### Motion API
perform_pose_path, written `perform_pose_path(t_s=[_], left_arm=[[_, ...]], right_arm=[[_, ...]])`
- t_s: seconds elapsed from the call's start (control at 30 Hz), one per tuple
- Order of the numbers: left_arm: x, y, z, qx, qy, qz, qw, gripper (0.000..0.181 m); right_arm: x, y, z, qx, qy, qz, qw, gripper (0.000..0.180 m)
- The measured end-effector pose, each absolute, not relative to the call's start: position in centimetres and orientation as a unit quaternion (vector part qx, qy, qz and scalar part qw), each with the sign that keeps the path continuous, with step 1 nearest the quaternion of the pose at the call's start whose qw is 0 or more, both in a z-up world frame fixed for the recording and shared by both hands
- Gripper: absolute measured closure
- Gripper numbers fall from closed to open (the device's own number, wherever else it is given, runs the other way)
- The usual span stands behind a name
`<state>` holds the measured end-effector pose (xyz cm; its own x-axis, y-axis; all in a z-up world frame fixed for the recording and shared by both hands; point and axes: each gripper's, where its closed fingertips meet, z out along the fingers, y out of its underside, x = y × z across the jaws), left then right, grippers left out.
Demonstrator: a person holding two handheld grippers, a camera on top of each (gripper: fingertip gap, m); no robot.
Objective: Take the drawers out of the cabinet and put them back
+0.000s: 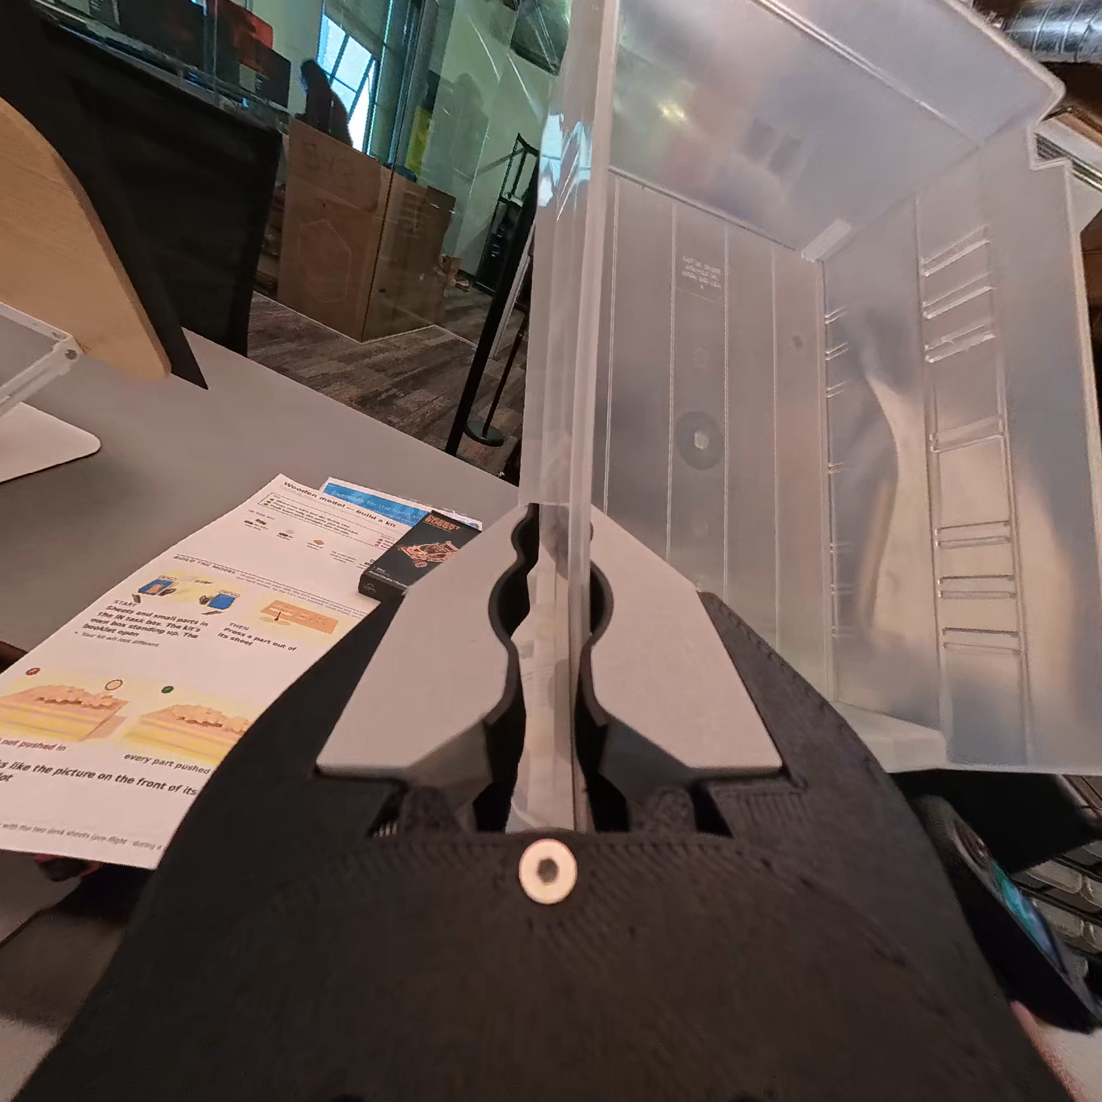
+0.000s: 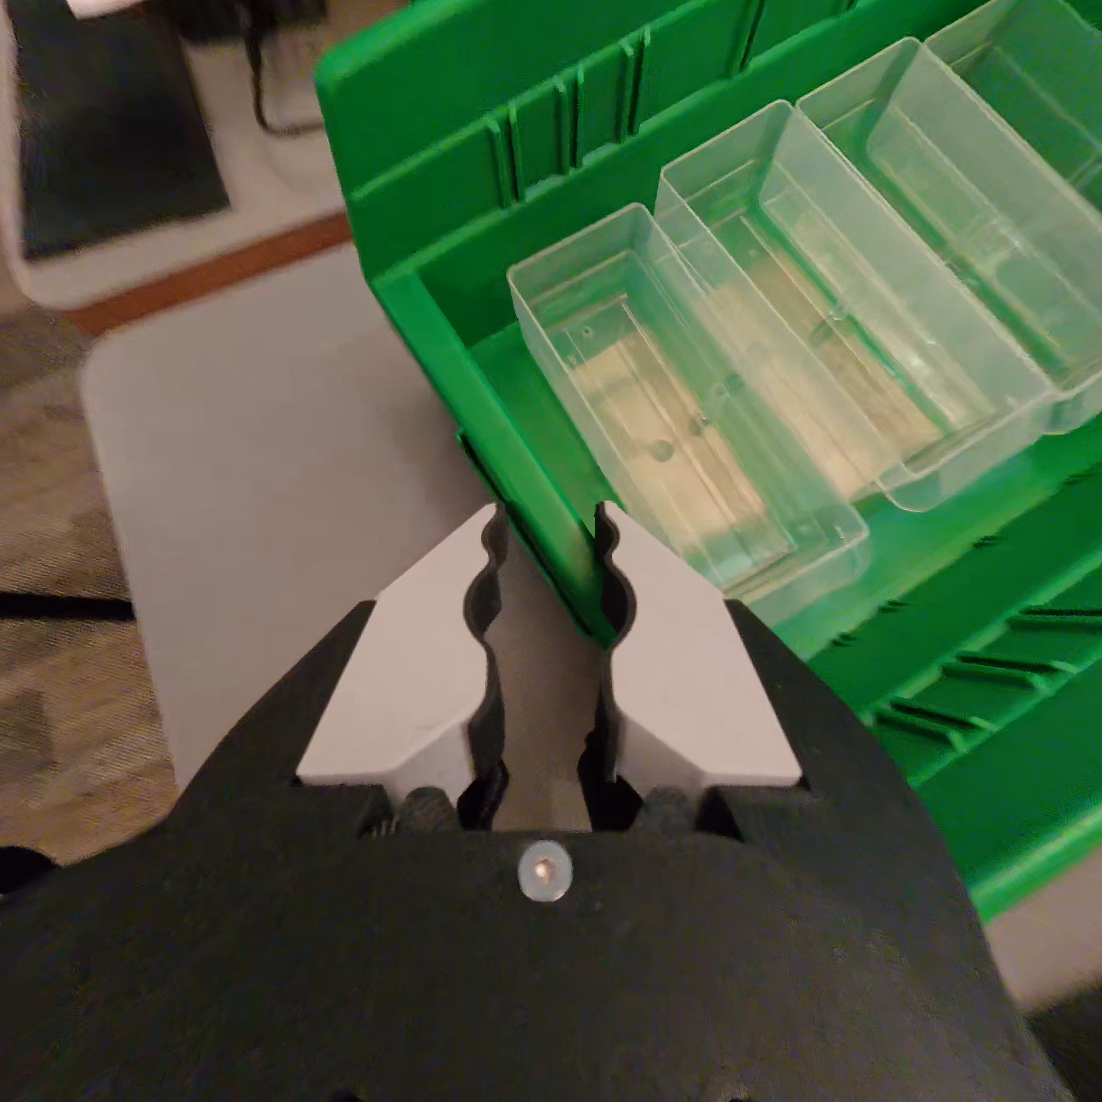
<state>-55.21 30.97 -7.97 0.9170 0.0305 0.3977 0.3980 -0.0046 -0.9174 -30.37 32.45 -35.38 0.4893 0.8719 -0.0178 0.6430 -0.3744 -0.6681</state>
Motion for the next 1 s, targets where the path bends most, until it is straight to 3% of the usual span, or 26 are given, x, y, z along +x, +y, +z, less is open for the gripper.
perform_pose_path(t_s=[0.03,0.13,0.2,0.5,0.7,1.0], left_arm=[[-55.1,31.0,-7.9,-0.696,-0.152,-0.135,0.689,0.174],[-54.4,31.4,-7.6,-0.696,-0.141,-0.141,0.689,0.174],[-53.8,31.6,-7.3,-0.696,-0.134,-0.144,0.690,0.174],[-45.7,33.2,-3.8,-0.690,-0.047,-0.180,0.700,0.174],[-31.5,34.6,-1.7,-0.699,0.073,-0.205,0.681,0.175],[-2.2,33.4,-2.0,-0.674,0.280,-0.284,0.622,0.174]], right_arm=[[-31.2,32.7,-35.1,-0.807,-0.457,0.220,0.302,0.144],[-32.9,32.6,-34.2,-0.793,-0.440,0.300,0.295,0.114],[-32.8,32.1,-32.4,-0.770,-0.442,0.327,0.323,0.105],[-21.6,25.5,-17.7,-0.651,-0.474,0.343,0.483,0.087],[-5.9,24.0,-8.6,-0.635,-0.365,0.294,0.613,0.077],[11.5,17.4,-4.1,-0.626,-0.219,0.223,0.715,0.066]])
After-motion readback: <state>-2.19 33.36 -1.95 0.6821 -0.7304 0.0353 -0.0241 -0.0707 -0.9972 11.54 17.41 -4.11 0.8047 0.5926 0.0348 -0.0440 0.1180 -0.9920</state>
